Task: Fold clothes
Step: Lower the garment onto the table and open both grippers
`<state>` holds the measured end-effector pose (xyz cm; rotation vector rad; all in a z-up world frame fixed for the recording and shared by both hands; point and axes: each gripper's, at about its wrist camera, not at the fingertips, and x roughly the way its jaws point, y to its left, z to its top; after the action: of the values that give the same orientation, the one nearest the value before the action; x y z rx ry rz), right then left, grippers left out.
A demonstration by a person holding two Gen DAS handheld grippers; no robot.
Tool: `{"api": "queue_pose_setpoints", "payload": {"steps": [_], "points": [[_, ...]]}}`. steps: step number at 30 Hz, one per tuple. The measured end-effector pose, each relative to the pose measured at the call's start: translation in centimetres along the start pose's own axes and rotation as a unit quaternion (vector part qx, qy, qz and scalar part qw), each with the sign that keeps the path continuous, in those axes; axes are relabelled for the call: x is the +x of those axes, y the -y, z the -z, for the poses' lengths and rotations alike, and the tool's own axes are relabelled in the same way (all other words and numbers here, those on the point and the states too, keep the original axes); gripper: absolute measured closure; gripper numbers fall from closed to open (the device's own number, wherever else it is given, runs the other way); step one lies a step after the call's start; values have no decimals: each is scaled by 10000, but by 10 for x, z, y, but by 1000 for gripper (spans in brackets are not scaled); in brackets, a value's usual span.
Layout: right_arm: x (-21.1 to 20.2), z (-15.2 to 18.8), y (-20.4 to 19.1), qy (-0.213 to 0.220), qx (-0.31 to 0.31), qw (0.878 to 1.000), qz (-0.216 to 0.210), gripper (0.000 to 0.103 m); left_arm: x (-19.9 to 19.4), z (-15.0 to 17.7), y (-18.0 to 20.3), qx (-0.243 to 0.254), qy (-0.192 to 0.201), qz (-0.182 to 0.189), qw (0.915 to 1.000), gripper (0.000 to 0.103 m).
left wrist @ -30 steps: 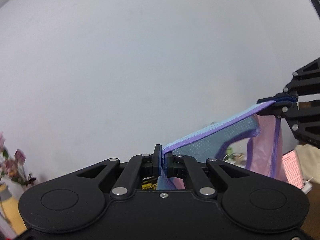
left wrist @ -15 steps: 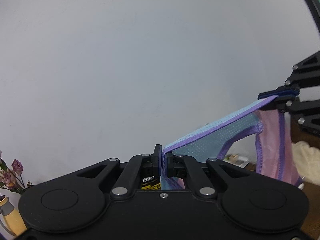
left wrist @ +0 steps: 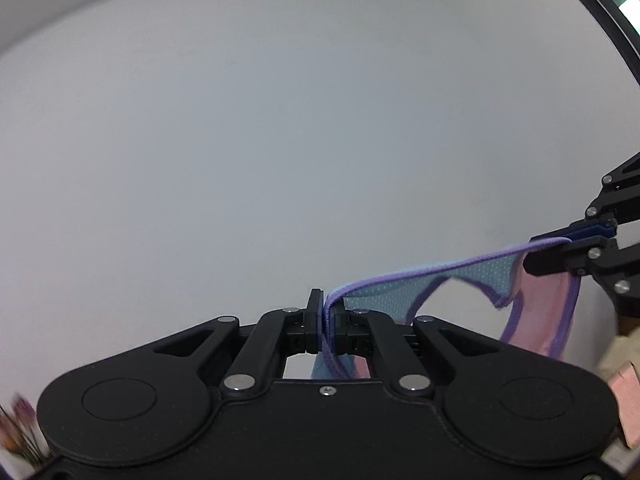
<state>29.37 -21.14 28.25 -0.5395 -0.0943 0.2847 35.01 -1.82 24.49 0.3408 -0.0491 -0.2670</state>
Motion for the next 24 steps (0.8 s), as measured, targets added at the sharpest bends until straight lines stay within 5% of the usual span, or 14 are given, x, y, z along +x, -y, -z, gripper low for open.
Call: {"api": "queue_pose_setpoints", "payload": {"steps": [2,4,5,8,9,10,12,17,24], "points": [[13,22,-23,-401,137,9975,-568,98,16,51,11,-4,-851,-53,9964,95],[32,52,-51,-1011,299,9863,-1271,78,30,102,22,36,-1752,-59,9845,55],[45,74,-69,-1533,381,9702,-1838,75,29,146,32,127,-2321,-181,9725,47],[57,134,-103,-2535,530,9180,-3004,71,-2,213,41,285,-2804,-298,9590,43],[55,149,-108,-2703,575,9060,-3207,63,-21,234,40,298,-2918,-185,9558,42],[52,156,-107,-2728,648,9024,-3271,45,-27,231,30,284,-2948,-166,9550,42],[48,172,-91,-2676,951,9031,-3222,25,-40,239,16,236,-3048,-202,9519,41],[76,178,-86,-2689,577,9345,-2262,25,-41,216,-2,-268,-3105,-287,9498,40],[138,215,-160,-2731,-582,9266,-2519,40,-54,209,18,-978,-2793,-52,9552,35]]}}
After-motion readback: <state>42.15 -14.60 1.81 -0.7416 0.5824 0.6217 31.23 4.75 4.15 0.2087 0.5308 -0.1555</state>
